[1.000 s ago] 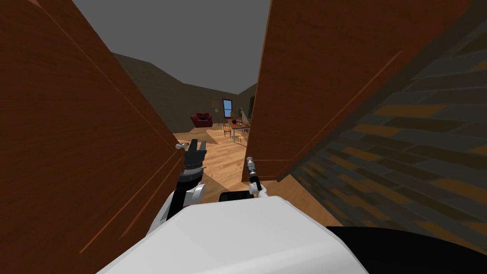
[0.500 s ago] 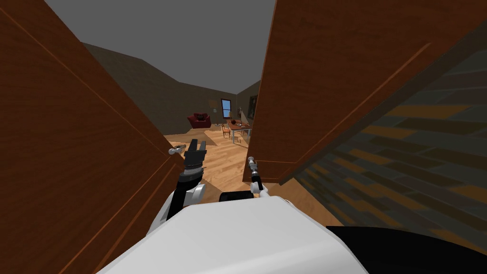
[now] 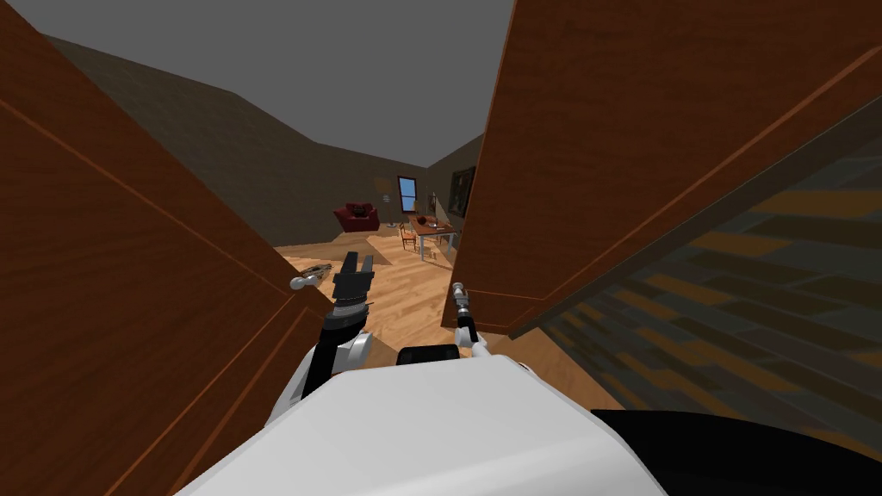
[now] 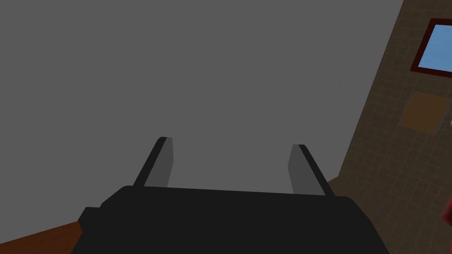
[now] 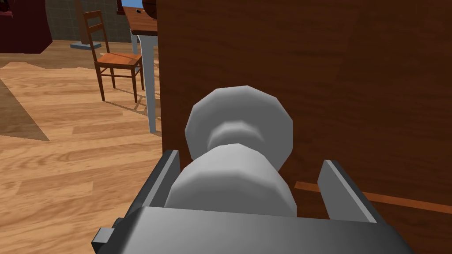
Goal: Push the door open
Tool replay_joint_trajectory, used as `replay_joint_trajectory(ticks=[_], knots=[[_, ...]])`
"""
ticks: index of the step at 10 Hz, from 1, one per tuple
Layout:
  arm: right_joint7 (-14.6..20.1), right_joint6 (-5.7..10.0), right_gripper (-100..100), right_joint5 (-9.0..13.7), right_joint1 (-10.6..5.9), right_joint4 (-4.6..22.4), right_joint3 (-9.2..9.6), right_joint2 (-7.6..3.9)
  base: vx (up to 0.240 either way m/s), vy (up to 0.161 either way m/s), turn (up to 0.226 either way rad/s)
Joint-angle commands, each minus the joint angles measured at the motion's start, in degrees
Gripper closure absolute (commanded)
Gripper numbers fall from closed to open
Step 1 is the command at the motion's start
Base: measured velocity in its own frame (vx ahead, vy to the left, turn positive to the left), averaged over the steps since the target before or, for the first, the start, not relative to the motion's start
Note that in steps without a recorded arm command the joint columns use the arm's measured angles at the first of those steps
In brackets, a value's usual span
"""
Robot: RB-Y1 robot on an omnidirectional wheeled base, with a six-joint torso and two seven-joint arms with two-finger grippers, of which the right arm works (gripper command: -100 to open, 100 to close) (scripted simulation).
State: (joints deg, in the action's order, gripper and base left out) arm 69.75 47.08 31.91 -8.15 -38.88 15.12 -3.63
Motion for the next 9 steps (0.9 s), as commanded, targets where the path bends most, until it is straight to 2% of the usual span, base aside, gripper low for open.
replay_joint_trajectory(ticks=[1, 2, 3, 6, 7, 9], knots=[[0.1, 1.51, 100, 0.7, -0.18, 1.2, -1.7, -0.46, 0.118, 0.046, -0.049], [0.1, 1.51, 100, 0.7, -0.18, 1.2, -1.7, -0.46, 0.112, 0.054, -0.065], [-0.1, 1.65, 100, 1.1, -0.22, 1.3, -2.45, -0.33, 0.097, 0.06, -0.051], [-0.1, 1.65, 100, 1.1, -0.22, 1.3, -2.45, -0.33, 0.044, 0.023, -0.002], [-0.4, 1.84, 100, 1.7, -0.29, 1.4, -3.53, -0.07, 0.088, 0.044, -0.068], [-0.7, 2.03, 100, 2.2, -0.35, 1.5, -4.53, 0.27, 0.148, 0.082, -0.071]])
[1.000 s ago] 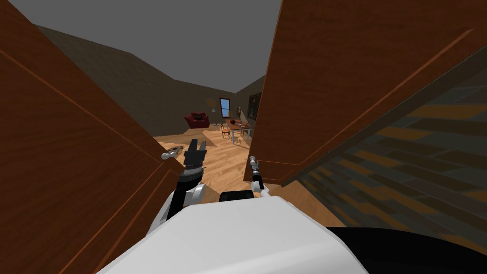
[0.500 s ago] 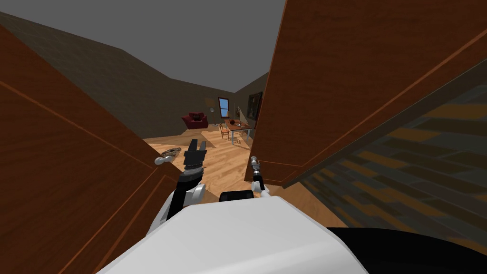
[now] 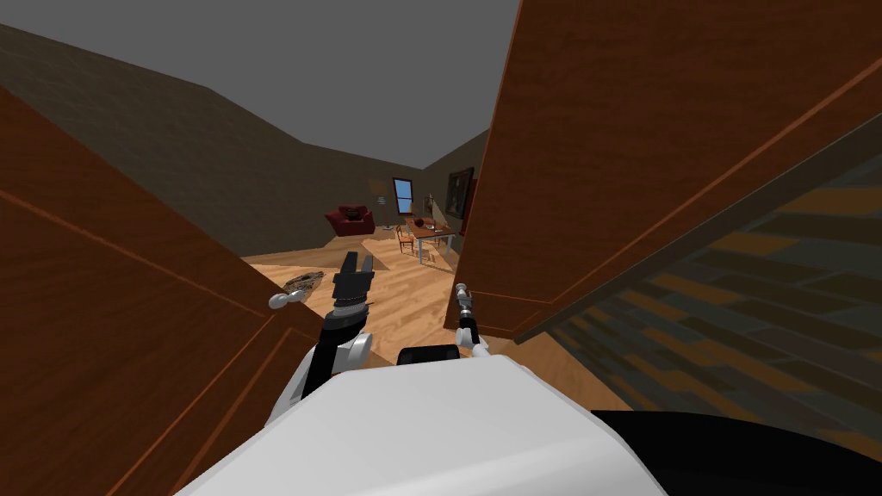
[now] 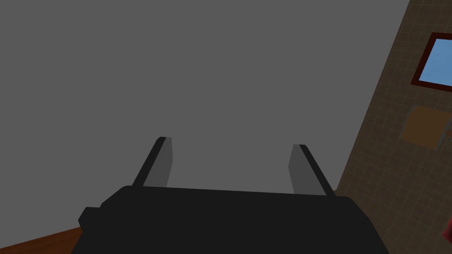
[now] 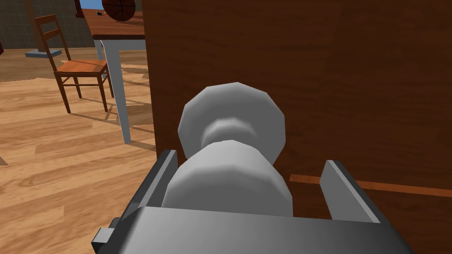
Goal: Push the door open
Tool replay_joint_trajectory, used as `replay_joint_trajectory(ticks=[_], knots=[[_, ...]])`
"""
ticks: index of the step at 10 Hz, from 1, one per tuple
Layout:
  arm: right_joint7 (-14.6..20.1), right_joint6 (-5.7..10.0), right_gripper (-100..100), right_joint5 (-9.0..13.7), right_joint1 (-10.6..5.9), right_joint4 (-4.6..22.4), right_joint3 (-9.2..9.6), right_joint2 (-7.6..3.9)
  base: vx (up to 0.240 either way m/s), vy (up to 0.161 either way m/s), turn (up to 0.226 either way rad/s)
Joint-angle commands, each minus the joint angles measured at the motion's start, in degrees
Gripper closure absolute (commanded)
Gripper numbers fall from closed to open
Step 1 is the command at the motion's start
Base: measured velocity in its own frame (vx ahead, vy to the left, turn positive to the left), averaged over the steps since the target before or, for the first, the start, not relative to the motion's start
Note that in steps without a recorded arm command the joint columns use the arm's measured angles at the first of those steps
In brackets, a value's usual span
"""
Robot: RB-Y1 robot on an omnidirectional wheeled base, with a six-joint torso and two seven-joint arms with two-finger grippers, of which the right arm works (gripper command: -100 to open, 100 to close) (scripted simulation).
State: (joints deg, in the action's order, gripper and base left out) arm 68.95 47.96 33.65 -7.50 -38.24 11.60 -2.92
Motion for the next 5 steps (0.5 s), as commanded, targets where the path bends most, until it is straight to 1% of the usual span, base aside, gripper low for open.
replay_joint_trajectory(ticks=[1, 2, 5], knots=[[-0.1, 1.26, 100, 0.7, -1.04, 1.0, -1.65, -0.19, 0.182, 0.103, -0.035], [-0.2, 1.36, 100, 1.0, -1.07, 1.0, -2.2, 0.09, 0.212, 0.091, -0.07], [-0.7, 1.65, 100, 1.8, -1.17, 1.2, -3.83, 1.13, 0.209, 0.066, -0.073]])
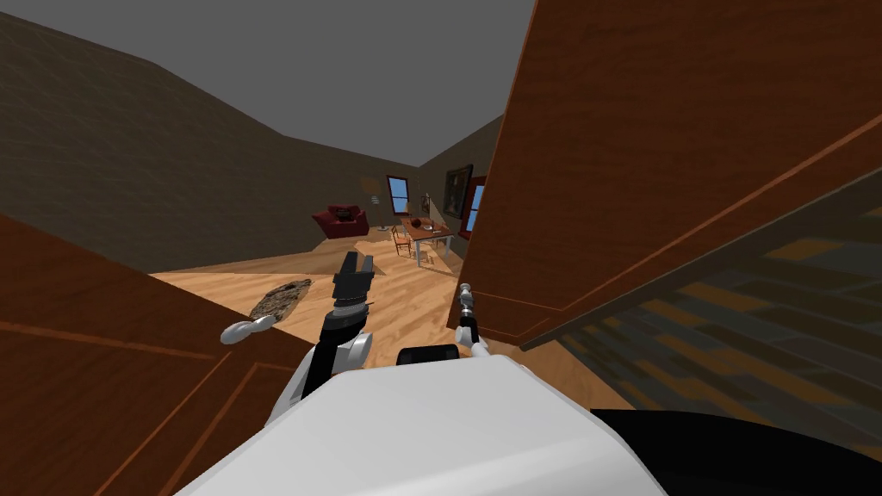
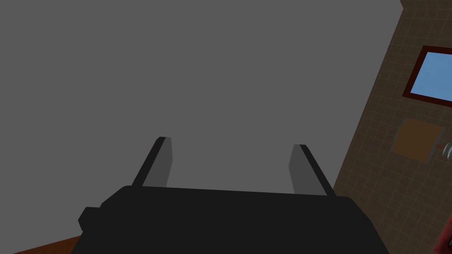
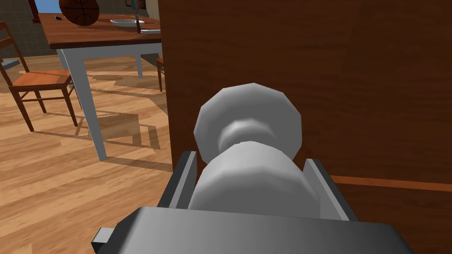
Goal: Push the door open
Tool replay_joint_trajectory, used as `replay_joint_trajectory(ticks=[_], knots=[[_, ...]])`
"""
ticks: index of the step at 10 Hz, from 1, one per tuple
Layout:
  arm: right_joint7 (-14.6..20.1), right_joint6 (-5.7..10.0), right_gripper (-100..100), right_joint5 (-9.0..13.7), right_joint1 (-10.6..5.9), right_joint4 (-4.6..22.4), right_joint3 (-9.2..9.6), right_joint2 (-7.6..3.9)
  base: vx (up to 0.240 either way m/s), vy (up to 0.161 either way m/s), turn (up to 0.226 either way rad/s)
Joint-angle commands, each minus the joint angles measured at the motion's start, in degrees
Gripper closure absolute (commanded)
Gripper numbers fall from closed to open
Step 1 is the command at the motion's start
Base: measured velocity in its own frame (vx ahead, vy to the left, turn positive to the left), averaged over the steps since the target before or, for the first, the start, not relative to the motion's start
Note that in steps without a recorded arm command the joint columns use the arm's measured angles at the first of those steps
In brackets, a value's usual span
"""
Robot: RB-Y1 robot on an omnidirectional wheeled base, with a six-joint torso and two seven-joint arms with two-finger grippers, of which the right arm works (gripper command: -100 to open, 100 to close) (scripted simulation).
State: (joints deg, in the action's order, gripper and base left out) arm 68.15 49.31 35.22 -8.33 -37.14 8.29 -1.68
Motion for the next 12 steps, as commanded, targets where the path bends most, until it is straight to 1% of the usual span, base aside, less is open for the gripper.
replay_joint_trajectory(ticks=[1, 2, 6, 8, 10, 11, 12], knots=[[0.0, 0.0, 100, 0.0, 0.0, 0.0, 0.0, 0.0, 0.102, 0.03, -0.026], [-0.3, 0.2, 100, 0.6, -0.1, -0.1, -0.93, -0.7, 0.1, 0.023, -0.027], [-0.9, 0.68, 100, 2.0, -0.21, 0.2, -3.06, -1.61, 0.205, 0.044, -0.049], [-1.2, 0.95, 100, 2.7, -0.27, 0.3, -4.24, -1.72, 0.209, 0.051, -0.074], [-1.5, 1.23, 100, 3.6, -0.34, 0.4, -5.5, -1.54, 0.2, 0.037, -0.063], [-1.6, 1.31, 100, 3.8, -0.35, 0.5, -5.87, -1.41, 0.18, 0.043, -0.058], [-1.6, 1.09, 100, 3.5, 0.01, 0.4, -5.4, -1.29, 0.083, 0.018, -0.025]])
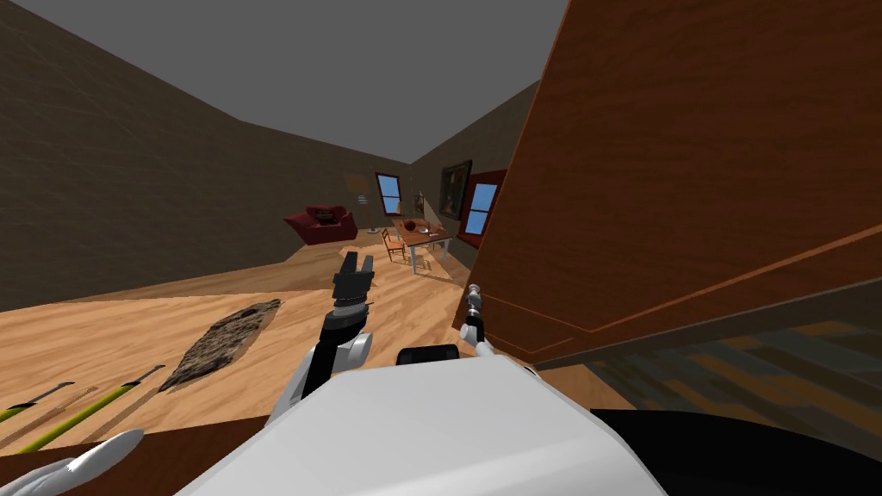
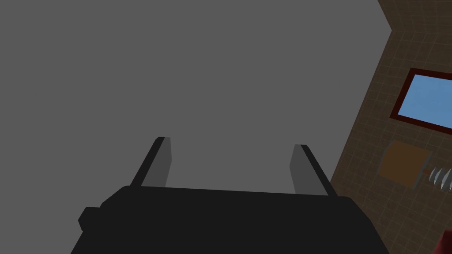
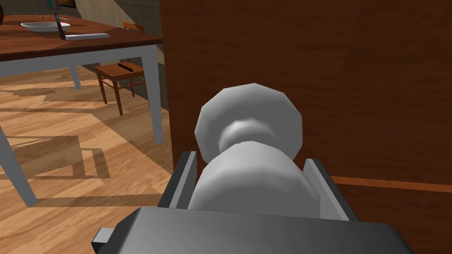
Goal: Push the door open
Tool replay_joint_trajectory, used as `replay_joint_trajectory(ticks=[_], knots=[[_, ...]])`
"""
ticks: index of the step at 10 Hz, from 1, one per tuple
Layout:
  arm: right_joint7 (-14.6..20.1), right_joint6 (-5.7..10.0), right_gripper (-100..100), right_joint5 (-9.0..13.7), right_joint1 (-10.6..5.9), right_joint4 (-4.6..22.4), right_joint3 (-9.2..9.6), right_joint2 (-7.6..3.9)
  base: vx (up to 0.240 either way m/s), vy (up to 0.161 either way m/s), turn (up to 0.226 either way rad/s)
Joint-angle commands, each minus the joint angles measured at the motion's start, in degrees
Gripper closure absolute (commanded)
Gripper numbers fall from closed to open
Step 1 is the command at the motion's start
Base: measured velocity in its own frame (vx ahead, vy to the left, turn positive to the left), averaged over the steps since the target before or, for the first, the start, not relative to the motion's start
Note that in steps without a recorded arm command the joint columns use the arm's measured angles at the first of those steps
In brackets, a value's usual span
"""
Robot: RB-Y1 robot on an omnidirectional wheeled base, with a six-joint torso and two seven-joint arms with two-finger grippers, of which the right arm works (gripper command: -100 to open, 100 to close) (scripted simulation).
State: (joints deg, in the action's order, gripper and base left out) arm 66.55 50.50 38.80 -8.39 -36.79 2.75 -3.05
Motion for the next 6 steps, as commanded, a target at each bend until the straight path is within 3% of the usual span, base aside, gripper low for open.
replay_joint_trajectory(ticks=[1, 6], knots=[[-0.2, 0.18, 100, 0.6, -0.03, 0.1, -0.8, -0.51, 0.129, 0.015, -0.047], [-0.8, 0.72, 100, 2.3, -0.13, 0.4, -3.25, -1.41, 0.186, 0.013, -0.046]])
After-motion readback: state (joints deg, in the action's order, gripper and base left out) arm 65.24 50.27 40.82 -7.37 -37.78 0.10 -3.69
